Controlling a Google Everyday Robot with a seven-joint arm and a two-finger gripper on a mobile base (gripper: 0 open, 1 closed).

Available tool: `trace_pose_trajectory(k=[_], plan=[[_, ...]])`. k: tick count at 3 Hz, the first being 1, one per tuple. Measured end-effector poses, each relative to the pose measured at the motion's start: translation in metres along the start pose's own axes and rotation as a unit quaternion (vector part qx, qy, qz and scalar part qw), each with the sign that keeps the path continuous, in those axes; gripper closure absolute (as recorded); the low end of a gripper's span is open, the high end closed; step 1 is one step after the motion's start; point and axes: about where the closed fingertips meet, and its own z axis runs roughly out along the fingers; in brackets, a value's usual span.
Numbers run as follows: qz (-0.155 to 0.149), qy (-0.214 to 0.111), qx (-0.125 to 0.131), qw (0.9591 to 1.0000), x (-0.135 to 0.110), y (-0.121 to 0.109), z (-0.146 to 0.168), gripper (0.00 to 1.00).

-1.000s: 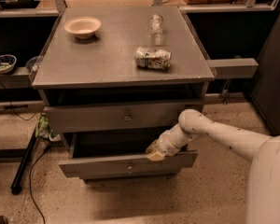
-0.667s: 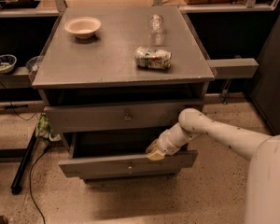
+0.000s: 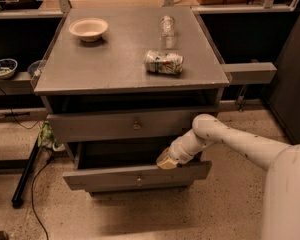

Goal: Open middle drawer

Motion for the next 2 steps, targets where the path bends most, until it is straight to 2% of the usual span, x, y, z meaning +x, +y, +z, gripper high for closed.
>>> trace_pose_trajectory(k=[2], plan=[[0.000, 0.000, 0.000, 1.0000, 0.0000, 0.0000, 0.0001, 0.57]])
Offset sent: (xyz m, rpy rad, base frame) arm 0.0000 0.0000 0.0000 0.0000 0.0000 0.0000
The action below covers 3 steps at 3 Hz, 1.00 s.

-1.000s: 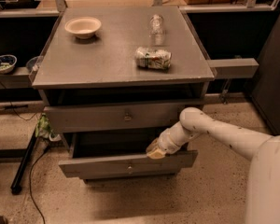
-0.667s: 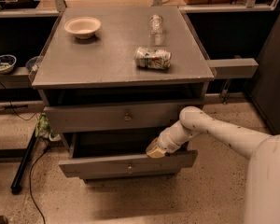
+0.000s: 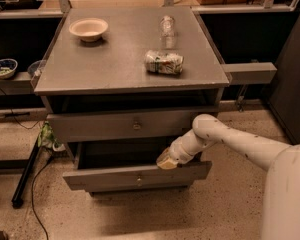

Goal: Open middle drawer

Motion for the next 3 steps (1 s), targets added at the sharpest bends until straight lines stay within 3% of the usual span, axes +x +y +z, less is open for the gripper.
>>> trace_pose_trajectory(k=[2, 3], plan=[[0.000, 0.000, 0.000, 1.0000, 0.0000, 0.0000, 0.0001, 0.11], [0.000, 0.000, 0.000, 1.0000, 0.0000, 0.0000, 0.0001, 0.00]])
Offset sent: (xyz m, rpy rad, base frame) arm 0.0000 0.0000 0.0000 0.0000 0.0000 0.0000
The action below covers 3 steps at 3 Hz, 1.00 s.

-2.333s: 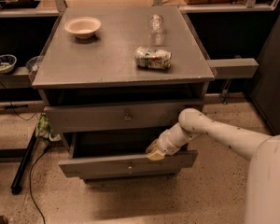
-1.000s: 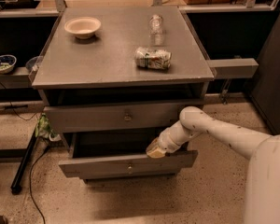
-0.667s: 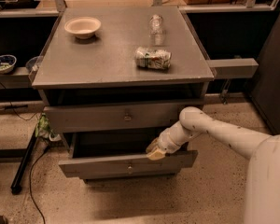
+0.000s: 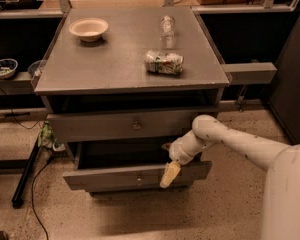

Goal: Open middle drawer

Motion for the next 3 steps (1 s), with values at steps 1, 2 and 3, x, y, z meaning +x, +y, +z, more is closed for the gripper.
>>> trace_pose_trajectory(k=[1, 2, 3], plan=[[0.000, 0.000, 0.000, 1.0000, 0.000, 0.000, 0.000, 0.00], [0.007, 0.052, 0.030, 0.9982, 0.008, 0.000, 0.008, 0.00], [0.033, 0.093, 0.052, 0.9938, 0.025, -0.002, 0.016, 0.00]])
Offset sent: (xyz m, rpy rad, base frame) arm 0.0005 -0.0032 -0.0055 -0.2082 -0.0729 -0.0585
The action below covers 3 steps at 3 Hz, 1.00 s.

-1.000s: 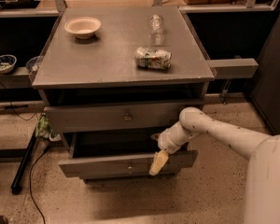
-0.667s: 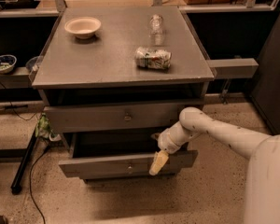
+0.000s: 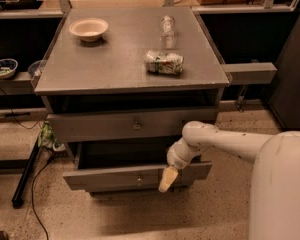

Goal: Open middle drawer

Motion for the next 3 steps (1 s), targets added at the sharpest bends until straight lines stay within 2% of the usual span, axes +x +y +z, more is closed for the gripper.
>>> trace_pose_trajectory(k=[1, 2, 3], plan=[[0.012, 0.022, 0.005, 0.9997, 0.009, 0.002, 0.008, 0.00], [0.020, 0.029, -0.002, 0.9994, 0.015, 0.005, 0.016, 0.00], [0.027, 0.029, -0.022, 0.9990, 0.018, 0.011, 0.025, 0.00]])
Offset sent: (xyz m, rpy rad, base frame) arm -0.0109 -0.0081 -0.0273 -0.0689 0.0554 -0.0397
